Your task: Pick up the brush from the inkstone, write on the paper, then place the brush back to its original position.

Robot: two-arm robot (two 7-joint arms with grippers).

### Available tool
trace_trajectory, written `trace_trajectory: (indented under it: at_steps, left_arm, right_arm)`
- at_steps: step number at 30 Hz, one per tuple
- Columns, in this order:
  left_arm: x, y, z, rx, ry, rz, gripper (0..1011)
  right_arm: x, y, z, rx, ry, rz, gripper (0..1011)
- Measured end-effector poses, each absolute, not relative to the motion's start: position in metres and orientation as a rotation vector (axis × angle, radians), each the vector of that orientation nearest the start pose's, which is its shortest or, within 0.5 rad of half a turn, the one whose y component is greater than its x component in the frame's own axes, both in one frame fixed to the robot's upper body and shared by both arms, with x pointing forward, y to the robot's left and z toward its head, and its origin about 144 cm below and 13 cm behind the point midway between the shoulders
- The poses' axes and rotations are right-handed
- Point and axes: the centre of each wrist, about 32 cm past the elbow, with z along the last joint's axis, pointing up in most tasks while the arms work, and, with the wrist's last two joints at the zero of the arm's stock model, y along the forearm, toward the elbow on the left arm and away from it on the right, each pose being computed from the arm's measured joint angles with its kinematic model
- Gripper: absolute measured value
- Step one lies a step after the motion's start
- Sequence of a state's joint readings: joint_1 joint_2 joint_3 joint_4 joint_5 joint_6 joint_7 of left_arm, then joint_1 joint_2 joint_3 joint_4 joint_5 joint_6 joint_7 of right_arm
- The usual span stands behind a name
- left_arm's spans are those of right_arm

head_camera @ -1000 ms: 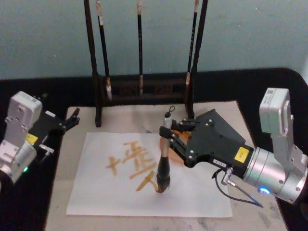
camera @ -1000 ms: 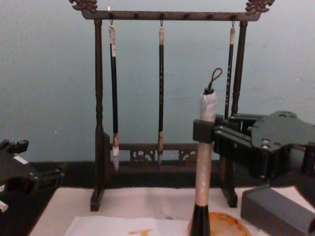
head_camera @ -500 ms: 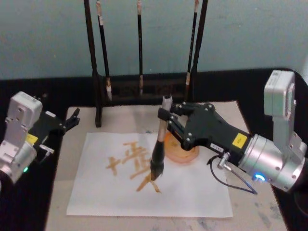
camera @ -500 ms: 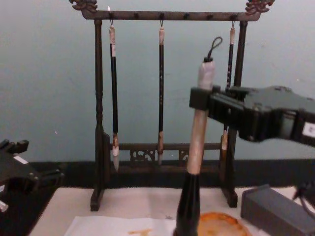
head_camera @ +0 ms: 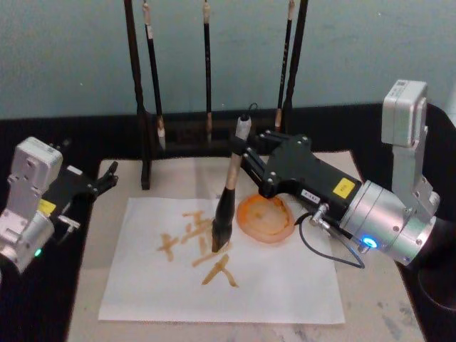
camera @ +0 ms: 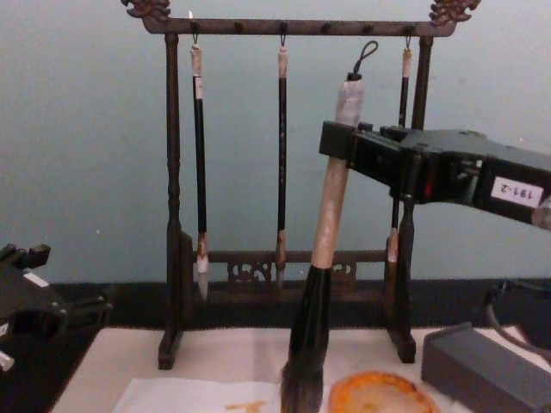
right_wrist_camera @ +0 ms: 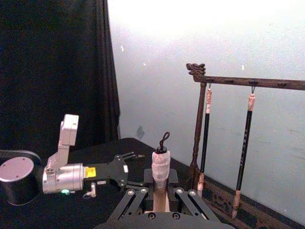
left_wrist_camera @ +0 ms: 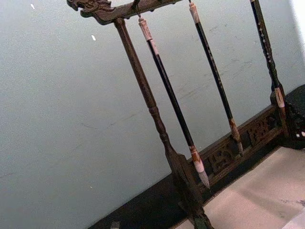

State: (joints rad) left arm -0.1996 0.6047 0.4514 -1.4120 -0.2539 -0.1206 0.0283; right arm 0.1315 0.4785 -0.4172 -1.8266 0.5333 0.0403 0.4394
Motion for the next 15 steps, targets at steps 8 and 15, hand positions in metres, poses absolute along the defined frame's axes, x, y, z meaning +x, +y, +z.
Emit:
trace_trajectory:
  at_steps: [8, 15]
  left_arm:
    - [0.4886, 0.3097, 1.1398, 0.304, -0.285, 1.248, 1009]
    - [0.4886, 0.3097, 1.1398, 0.304, -0.285, 1.248, 1010]
  right_arm:
    - [0.4559, -0.2106, 1.2289, 0.119, -0.057, -0.645, 173]
    - [0.4609, -0.2108, 1.2331, 0.151, -0.035, -0.68, 172]
